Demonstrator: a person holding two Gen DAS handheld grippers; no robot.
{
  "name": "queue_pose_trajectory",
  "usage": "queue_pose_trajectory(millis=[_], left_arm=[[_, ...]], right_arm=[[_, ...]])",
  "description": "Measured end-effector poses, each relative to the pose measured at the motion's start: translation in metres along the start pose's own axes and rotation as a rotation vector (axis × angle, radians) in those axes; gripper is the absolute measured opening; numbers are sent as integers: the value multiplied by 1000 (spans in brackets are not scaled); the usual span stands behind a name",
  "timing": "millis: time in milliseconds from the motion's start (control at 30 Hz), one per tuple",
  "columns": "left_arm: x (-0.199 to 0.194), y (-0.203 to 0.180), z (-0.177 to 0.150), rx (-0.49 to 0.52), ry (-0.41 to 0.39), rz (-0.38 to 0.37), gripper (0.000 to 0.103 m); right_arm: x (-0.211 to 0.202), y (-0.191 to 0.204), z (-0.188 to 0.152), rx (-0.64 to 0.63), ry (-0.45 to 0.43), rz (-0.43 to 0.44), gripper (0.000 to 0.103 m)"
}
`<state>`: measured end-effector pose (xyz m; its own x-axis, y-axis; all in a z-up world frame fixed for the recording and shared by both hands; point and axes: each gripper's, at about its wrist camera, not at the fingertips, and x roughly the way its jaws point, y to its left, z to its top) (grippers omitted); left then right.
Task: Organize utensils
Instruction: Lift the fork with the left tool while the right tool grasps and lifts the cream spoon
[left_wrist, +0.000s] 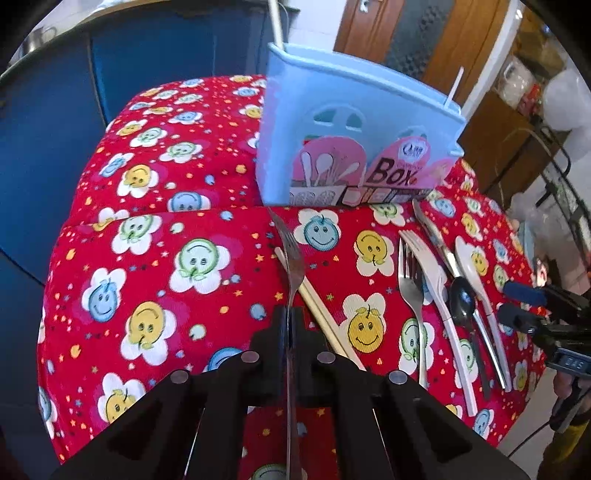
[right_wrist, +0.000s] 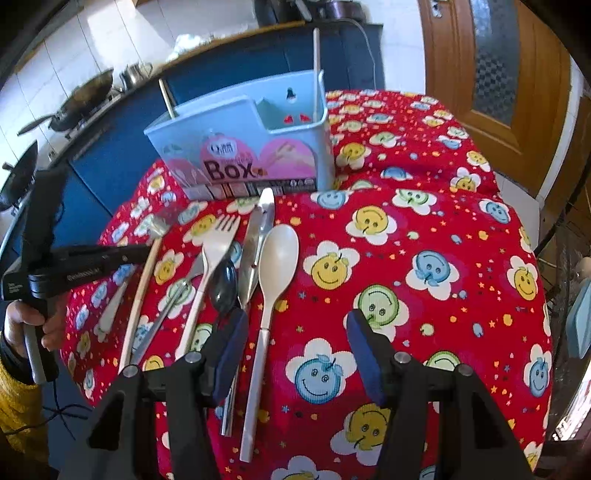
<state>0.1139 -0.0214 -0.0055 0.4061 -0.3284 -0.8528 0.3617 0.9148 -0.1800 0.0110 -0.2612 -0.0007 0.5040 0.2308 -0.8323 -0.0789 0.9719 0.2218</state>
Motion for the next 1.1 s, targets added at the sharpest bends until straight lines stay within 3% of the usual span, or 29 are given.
queue_pose_trajectory(millis=[300,467,633,767,1100], left_arm=[[-36,7,-12,-26,-153,-23,1],[-48,6,-13,-30,-192,-59,1],[-58,1,-15,-37,-240,-84,1],[-68,-2,-14,-48,-286,-101,1],[-93,-20,8,-44,-440,-84,1]], right_arm=[[22,22,17,-120,189,-14,21],[34,25,26,-129,254,-30,16],[35,22,28,-121,256,-32,9],[20,17,27,-80,168,17,7],[-42,19,32,-58,-241,40,7]])
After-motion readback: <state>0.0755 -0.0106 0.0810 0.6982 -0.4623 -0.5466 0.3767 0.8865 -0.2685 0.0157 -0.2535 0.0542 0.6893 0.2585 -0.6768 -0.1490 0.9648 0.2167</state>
